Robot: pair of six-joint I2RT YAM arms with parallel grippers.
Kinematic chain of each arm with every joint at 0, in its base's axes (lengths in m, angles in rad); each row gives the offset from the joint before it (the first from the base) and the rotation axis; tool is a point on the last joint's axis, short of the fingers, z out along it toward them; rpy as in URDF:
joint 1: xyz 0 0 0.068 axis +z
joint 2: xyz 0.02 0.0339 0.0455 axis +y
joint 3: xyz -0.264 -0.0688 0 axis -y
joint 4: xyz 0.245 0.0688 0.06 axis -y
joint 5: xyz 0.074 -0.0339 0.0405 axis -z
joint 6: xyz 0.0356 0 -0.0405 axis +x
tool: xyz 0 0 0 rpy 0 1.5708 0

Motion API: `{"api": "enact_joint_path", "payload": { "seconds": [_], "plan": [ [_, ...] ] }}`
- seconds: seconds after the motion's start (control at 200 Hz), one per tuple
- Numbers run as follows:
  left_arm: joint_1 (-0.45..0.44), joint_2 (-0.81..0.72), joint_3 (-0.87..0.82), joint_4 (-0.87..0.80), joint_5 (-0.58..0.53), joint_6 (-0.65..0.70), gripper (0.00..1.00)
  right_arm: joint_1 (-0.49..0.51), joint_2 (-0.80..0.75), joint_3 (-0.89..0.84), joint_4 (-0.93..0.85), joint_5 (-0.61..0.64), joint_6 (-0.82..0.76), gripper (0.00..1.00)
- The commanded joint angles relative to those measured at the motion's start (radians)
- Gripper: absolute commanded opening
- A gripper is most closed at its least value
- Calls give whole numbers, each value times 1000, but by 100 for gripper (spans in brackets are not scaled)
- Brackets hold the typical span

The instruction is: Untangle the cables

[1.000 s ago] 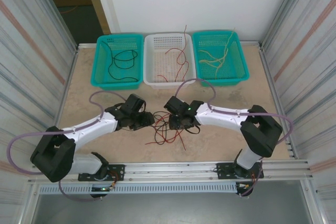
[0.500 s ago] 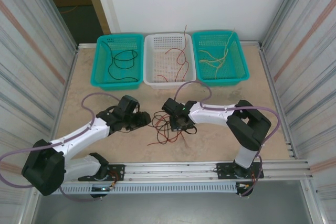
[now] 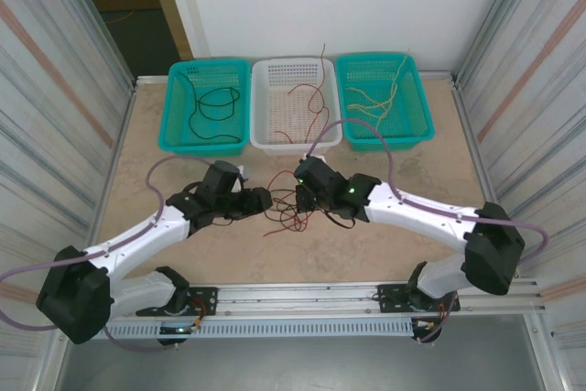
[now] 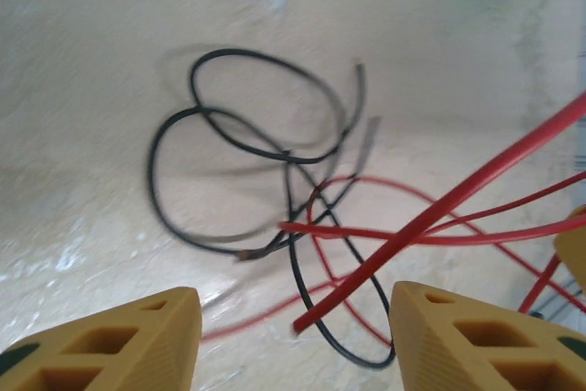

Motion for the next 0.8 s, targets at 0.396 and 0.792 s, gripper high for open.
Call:
{"api": "enact_joint_path", "payload": {
  "seconds": [0.396, 0.792],
  "plan": [
    [26, -133, 203, -28, 0, 251, 73, 2, -124, 8, 57, -22, -138, 2],
    [178, -32, 92, 188, 295, 123, 63, 7, -140, 1, 67, -57, -137, 3]
  ]
}}
